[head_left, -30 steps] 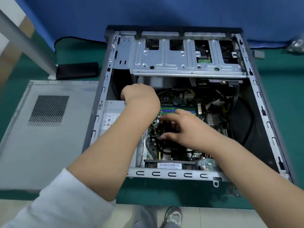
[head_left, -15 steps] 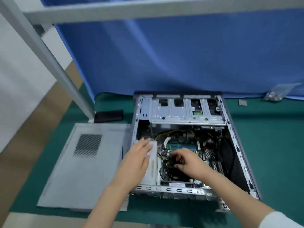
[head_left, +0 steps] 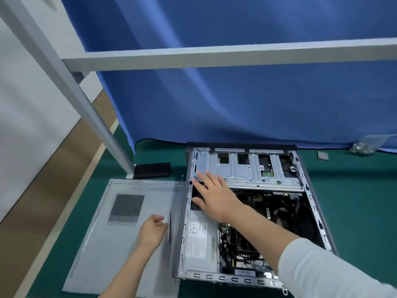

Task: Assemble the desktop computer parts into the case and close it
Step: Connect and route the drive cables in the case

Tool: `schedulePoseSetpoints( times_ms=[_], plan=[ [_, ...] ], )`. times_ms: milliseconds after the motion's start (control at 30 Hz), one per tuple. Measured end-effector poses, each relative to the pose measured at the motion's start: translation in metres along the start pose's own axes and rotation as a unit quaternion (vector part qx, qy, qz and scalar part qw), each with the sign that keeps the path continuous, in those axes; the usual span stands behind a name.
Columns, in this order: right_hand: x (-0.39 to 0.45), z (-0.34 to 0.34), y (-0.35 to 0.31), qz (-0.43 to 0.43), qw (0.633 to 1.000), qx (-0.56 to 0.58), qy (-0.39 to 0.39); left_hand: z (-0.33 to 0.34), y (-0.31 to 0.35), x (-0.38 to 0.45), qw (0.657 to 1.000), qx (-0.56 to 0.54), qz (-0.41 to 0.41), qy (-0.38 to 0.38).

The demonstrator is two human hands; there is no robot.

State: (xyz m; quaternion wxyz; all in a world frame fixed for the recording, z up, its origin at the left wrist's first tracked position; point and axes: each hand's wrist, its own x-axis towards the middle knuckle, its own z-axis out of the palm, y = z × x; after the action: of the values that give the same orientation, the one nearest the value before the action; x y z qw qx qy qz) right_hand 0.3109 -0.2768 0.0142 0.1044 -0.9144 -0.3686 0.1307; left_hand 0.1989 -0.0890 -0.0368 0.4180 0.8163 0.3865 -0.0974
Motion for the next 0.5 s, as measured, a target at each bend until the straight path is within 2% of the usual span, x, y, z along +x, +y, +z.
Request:
schedulePoseSetpoints(
  times_ms=[67,233,500],
  plan=[
    [0.004,0.011,0.003,0.026,0.999,-0.017,-0.018,0.005,-0.002,0.013,0.998,0.063,-0.016,-0.023],
    [0.004,0.026,0.006,0.03,0.999,-0.031,0.023,0.019,0.0,0.032,0.983,0.176,-0.018,-0.039],
    [0.004,0.026,0.007,0.027,0.998,-0.029,0.045,0.023,0.003,0.039,0.978,0.196,-0.03,-0.064]
  ],
)
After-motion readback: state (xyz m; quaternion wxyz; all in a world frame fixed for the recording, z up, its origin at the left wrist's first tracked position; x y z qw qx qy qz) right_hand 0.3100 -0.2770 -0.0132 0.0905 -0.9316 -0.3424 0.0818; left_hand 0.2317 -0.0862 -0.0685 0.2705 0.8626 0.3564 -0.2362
